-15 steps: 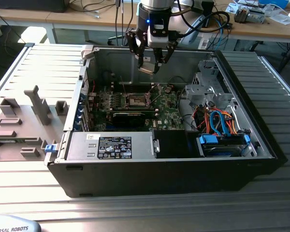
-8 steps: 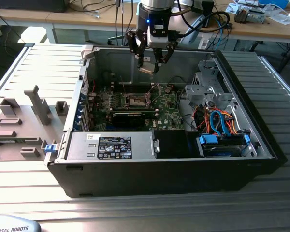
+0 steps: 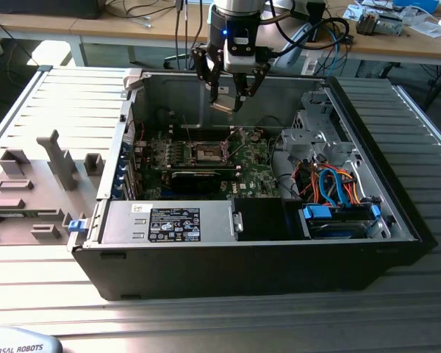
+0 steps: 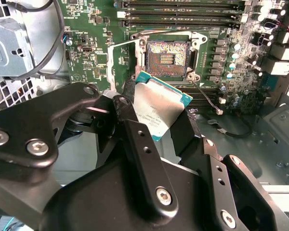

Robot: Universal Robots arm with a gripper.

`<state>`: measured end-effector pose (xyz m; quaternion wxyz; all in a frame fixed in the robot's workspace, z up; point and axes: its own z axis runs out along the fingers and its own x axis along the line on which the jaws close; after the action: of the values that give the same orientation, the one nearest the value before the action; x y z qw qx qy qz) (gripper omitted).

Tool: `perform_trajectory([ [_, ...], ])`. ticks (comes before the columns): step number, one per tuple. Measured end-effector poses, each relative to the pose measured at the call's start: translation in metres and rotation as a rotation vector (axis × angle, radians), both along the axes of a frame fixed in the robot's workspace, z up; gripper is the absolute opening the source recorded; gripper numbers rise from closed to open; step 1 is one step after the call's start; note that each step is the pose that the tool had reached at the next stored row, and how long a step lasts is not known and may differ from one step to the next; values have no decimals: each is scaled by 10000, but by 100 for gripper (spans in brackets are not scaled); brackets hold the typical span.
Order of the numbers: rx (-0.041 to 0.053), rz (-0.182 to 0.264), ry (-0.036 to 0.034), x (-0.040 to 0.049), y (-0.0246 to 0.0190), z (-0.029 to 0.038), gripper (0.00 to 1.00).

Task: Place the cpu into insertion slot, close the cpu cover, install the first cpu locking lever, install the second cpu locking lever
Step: 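Place the cpu into insertion slot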

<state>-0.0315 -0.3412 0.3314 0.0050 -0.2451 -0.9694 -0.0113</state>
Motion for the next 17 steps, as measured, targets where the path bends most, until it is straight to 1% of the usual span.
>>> perform_trajectory([
  [17, -2, -118, 0, 0, 0, 0, 54],
])
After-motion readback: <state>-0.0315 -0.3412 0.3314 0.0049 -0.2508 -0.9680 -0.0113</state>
